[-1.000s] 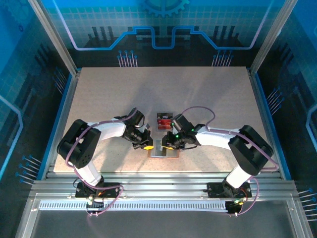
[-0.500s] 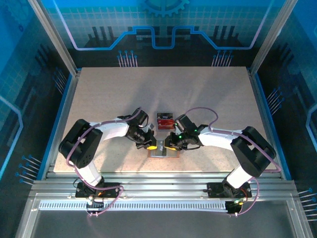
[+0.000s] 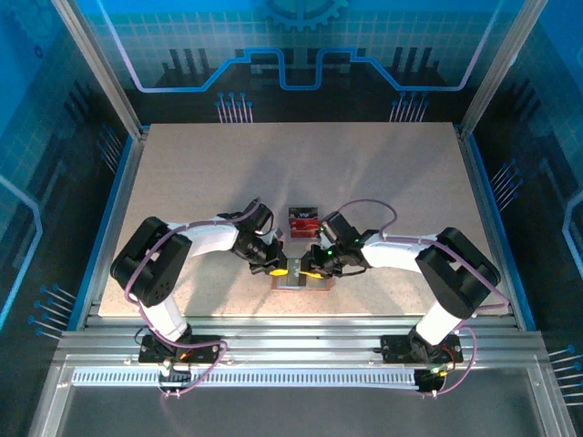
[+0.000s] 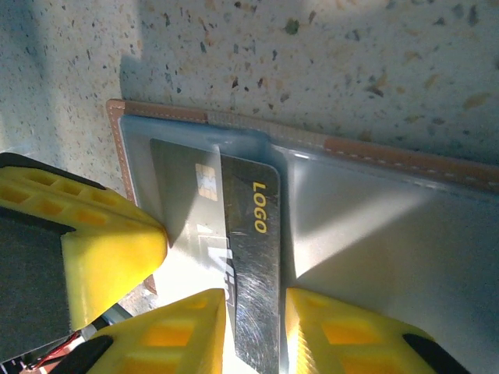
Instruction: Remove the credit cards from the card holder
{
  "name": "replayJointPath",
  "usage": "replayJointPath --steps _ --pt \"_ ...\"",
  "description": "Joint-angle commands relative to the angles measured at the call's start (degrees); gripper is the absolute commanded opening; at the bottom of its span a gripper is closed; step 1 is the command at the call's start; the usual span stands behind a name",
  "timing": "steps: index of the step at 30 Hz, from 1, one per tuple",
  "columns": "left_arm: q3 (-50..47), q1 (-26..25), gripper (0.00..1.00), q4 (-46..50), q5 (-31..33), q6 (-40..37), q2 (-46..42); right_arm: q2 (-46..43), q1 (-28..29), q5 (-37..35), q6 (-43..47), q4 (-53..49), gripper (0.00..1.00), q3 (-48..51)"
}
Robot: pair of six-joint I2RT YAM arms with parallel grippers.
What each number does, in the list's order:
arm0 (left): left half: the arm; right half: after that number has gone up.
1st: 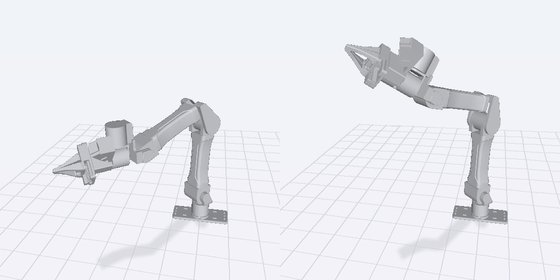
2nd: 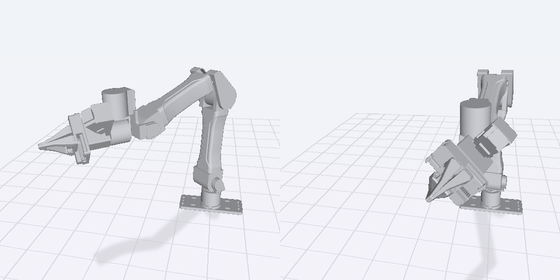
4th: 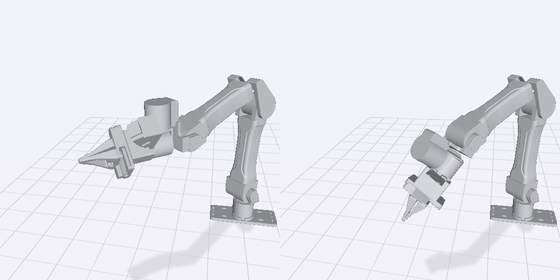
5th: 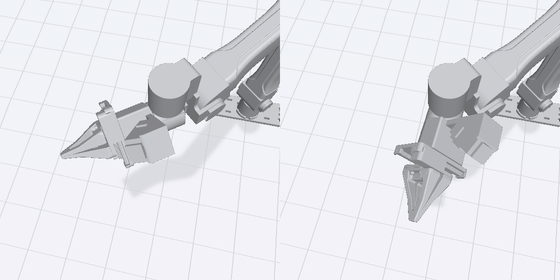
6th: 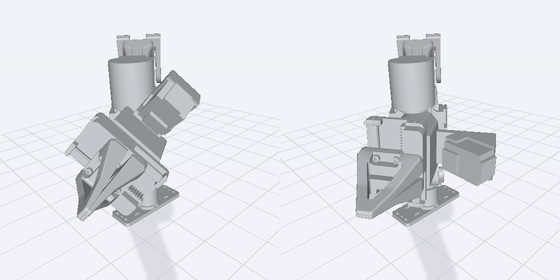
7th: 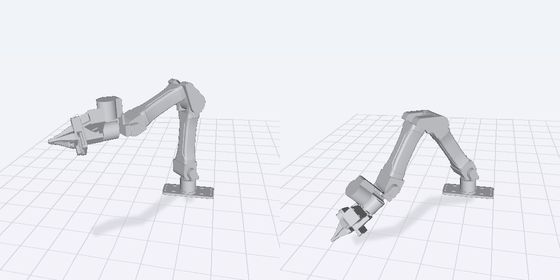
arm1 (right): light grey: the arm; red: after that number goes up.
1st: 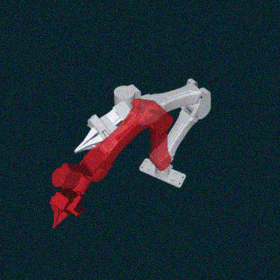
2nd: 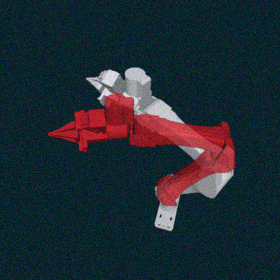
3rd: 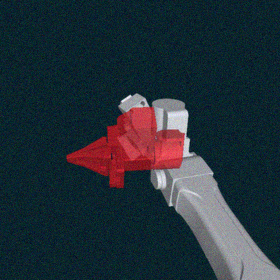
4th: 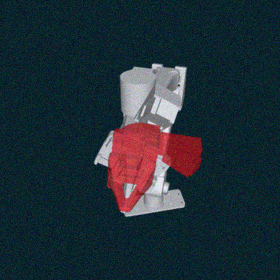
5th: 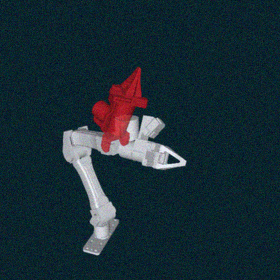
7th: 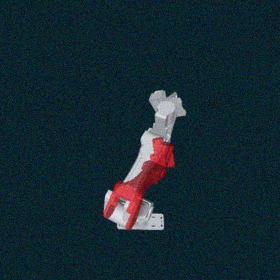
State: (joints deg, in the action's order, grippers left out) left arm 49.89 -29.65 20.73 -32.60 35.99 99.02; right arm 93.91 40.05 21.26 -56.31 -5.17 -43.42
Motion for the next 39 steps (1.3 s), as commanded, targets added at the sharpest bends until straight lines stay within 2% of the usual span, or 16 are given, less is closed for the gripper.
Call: replayJointPath --steps 1,28,39 --pt "-1.3 -0.2 0.04 2.4 1.8 -0.7 0.2 1.2 -0.8 1.6 1.0 1.1 0.27 0.6" --pt "-0.7 -0.2 0.04 3.1 1.7 -0.9 0.7 -0.8 -1.0 2.4 1.5 0.8 0.21 0.1" --pt "-0.8 -0.2 0.04 3.2 1.6 -0.7 0.0 -1.2 -1.3 1.3 2.6 -1.6 0.14 -0.1"
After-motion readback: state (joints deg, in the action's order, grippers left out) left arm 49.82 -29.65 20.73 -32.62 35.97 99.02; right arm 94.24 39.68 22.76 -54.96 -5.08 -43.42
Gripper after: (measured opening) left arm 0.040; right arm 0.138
